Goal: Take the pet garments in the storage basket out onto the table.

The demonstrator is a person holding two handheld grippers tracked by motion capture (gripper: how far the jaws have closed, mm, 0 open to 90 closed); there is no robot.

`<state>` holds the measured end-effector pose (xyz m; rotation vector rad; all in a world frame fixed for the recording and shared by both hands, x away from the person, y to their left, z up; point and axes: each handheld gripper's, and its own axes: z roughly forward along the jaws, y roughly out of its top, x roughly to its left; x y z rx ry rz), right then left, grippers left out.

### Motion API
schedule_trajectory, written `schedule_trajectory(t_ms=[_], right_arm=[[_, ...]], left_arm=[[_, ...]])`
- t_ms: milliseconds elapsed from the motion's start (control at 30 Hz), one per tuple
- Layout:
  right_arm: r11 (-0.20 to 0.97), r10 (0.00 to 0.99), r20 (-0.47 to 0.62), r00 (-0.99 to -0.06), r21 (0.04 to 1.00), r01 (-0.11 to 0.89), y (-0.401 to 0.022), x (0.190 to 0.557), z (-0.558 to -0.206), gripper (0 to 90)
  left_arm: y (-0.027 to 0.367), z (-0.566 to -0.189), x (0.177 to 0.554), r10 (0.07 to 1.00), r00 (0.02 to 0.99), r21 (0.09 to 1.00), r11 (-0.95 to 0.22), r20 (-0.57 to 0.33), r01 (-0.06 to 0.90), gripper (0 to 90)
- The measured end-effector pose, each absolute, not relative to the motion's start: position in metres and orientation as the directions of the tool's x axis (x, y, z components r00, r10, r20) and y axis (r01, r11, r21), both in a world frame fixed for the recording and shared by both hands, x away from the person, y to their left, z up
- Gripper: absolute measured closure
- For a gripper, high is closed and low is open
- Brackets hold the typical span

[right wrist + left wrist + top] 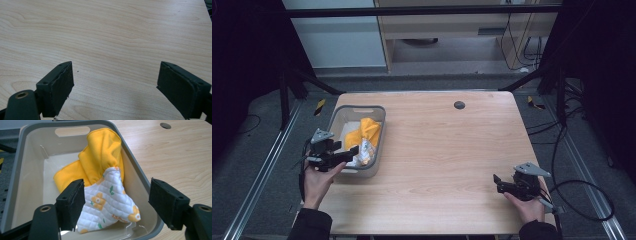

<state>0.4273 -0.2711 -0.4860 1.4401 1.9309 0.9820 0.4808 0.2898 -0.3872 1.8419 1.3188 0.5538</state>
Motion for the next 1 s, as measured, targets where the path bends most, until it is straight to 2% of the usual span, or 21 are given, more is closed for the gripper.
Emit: schedule_trajectory(t_ms=[667,1000], right_arm=[[0.161,0.958,0.012,-0.287,0.804,0.573,-0.272,0.429,-0.487,13.5],[0.153,0.959,0.021,-0.284,0.804,0.574,-0.272,0.429,-0.487,13.6]], left_arm=[[0.273,-0.397,0.507,0.923,0.375,0.731,-0.195,-0.089,0.654,39.9],[0.266,-0.401,0.519,0.928,0.369,0.704,-0.224,-0.059,0.674,41.6]])
